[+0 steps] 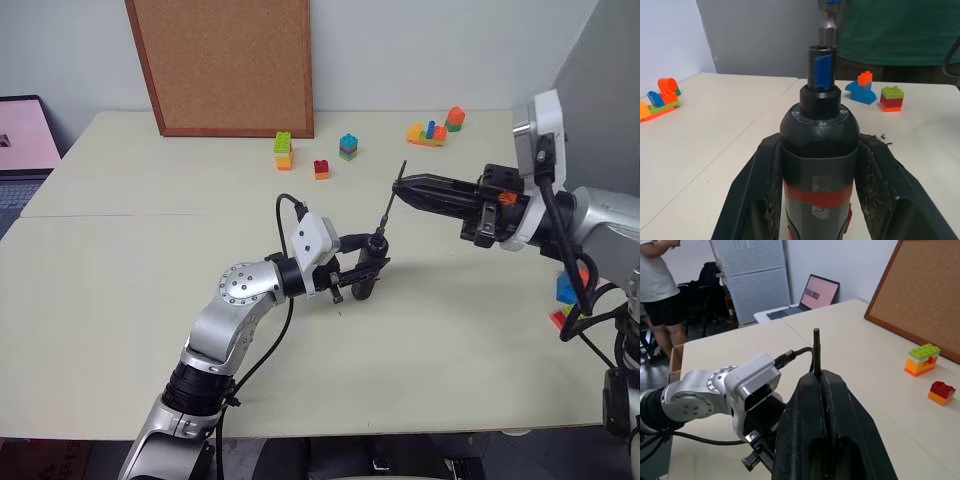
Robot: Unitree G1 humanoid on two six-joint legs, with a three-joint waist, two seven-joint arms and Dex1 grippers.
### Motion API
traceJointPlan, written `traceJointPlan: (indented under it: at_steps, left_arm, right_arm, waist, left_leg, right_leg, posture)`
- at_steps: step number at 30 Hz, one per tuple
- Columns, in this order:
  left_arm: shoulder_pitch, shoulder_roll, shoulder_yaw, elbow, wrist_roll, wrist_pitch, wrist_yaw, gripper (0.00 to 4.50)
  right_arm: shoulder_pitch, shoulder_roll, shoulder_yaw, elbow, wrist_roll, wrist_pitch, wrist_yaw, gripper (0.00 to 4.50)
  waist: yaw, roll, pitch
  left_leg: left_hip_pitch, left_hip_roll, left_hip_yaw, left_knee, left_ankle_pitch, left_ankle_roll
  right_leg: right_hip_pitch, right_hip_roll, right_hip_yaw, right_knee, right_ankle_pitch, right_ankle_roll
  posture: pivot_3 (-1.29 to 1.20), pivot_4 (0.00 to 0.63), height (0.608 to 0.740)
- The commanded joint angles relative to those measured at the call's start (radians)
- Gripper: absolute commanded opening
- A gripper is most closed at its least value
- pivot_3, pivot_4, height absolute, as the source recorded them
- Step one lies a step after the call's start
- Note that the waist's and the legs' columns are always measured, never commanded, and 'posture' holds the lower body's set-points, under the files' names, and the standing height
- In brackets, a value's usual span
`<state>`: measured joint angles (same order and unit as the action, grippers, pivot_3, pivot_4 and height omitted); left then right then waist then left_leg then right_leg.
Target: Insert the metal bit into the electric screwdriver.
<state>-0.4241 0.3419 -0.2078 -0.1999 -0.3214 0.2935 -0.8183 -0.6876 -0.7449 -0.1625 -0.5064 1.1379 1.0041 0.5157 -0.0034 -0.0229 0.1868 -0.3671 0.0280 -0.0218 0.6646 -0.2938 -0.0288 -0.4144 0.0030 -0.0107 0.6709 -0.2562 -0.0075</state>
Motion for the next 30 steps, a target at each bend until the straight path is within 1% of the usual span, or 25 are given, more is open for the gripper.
traceJointPlan:
  at_steps: [1,24,30]
  left_arm:
    - [0.012,0.006,-0.007,-0.007,0.006,0.002,-0.005,1.64]
    - [0.015,0.003,-0.008,-0.009,0.005,0.003,-0.003,1.64]
    - [0.014,0.002,-0.009,-0.009,0.005,0.003,-0.002,1.64]
  right_arm:
    - [0.003,-0.004,0.010,-0.016,-0.026,-0.016,-0.002,0.00]
    - [0.010,-0.014,0.040,-0.038,-0.111,-0.065,0.042,0.00]
    - [0.014,-0.012,0.043,-0.043,-0.132,-0.082,0.053,0.00]
  waist:
    - [0.000,0.000,0.000]
    - [0.000,0.000,0.000]
    - [0.000,0.000,0.000]
  left_leg:
    - [0.000,0.000,0.000,0.000,0.000,0.000]
    - [0.000,0.000,0.000,0.000,0.000,0.000]
    - [0.000,0.000,0.000,-0.001,0.000,0.000]
  right_leg:
    - [0.000,0.000,0.000,0.000,0.000,0.000]
    - [0.001,0.000,0.000,-0.001,0.000,0.000]
    - [0.001,0.000,-0.001,-0.004,0.000,0.000]
  posture:
    - [0.00,0.150,0.740]
    - [0.00,0.150,0.740]
    - [0.00,0.150,0.740]
